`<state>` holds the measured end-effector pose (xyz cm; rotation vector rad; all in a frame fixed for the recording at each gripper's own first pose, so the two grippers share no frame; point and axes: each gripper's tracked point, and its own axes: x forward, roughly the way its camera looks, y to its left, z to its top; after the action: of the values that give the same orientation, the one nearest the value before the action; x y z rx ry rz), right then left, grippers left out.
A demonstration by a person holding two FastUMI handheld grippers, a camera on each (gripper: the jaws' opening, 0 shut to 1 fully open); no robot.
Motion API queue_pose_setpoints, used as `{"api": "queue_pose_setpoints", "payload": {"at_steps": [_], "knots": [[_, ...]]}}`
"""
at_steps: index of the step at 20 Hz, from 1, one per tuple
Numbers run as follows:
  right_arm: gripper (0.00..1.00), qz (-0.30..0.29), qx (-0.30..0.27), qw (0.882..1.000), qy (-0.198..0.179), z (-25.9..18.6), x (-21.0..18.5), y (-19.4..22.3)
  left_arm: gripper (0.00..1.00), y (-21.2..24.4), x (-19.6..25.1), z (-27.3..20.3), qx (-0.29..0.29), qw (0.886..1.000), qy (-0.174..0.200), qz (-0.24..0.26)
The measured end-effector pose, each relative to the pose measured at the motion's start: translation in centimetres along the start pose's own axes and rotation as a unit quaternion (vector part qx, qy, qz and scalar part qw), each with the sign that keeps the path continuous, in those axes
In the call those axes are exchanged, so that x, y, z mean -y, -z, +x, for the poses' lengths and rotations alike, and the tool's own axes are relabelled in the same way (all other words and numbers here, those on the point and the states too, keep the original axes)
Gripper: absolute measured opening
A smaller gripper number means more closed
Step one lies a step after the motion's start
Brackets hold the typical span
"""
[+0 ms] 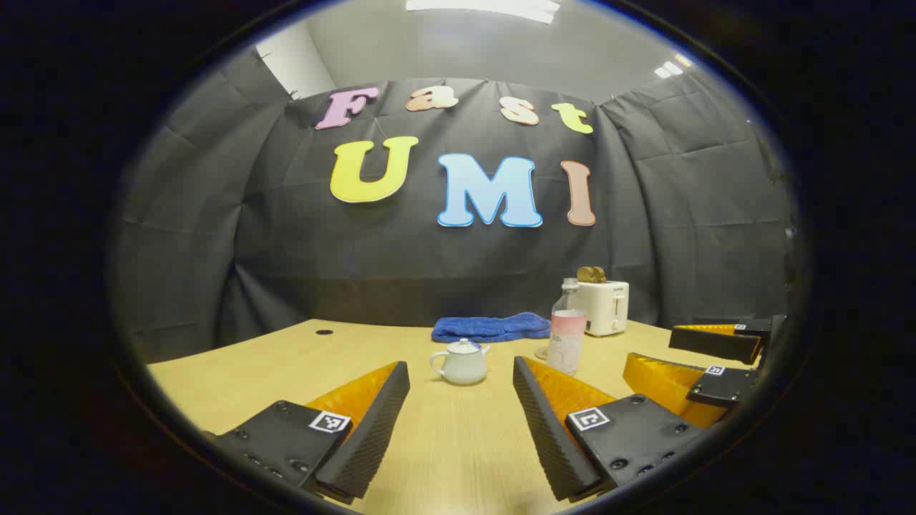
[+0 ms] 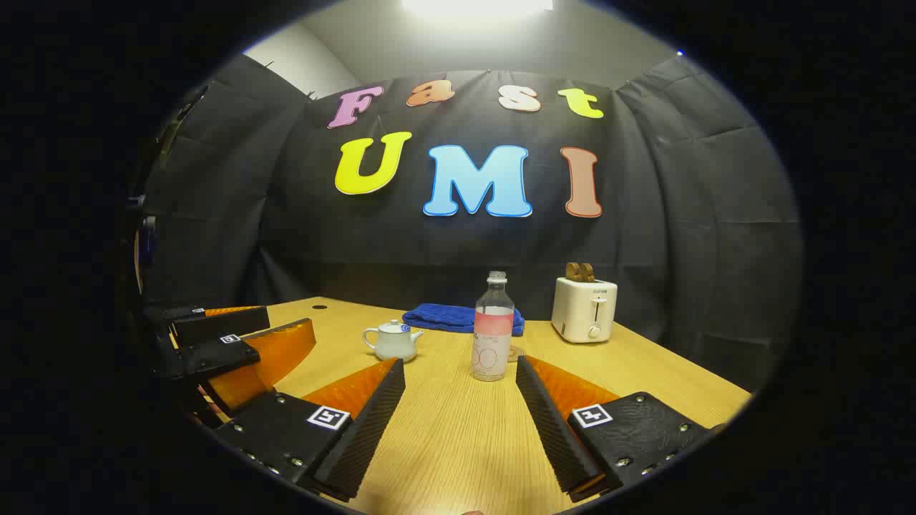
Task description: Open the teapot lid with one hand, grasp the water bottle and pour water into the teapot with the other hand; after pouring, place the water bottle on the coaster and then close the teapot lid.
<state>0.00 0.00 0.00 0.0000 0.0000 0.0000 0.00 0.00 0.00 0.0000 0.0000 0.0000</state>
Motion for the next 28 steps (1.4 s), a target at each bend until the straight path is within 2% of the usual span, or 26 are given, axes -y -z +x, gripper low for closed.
{"api": "queue_pose_setpoints", "payload": {"at_steps": [18,22,25,28], "knots": [[0.97,-0.006,0.001,1.000,-0.014,0.5,-0.7,0.6,0.96,0.2,0.6,0.5,-0.003,1.000,0.005,0.001],[0.97,-0.007,-0.001,1.000,-0.007,1.5,0.1,0.2,0.96,0.0,0.8,1.3,0.000,1.000,0.011,-0.001],[0.97,0.013,0.003,1.000,-0.018,2.8,0.1,-0.7,0.96,-0.4,1.5,2.5,0.005,0.999,0.036,-0.016],[0.97,0.022,0.003,1.000,-0.010,4.3,1.0,-1.4,0.96,-0.6,2.1,4.2,0.014,0.998,0.060,-0.029]]}}
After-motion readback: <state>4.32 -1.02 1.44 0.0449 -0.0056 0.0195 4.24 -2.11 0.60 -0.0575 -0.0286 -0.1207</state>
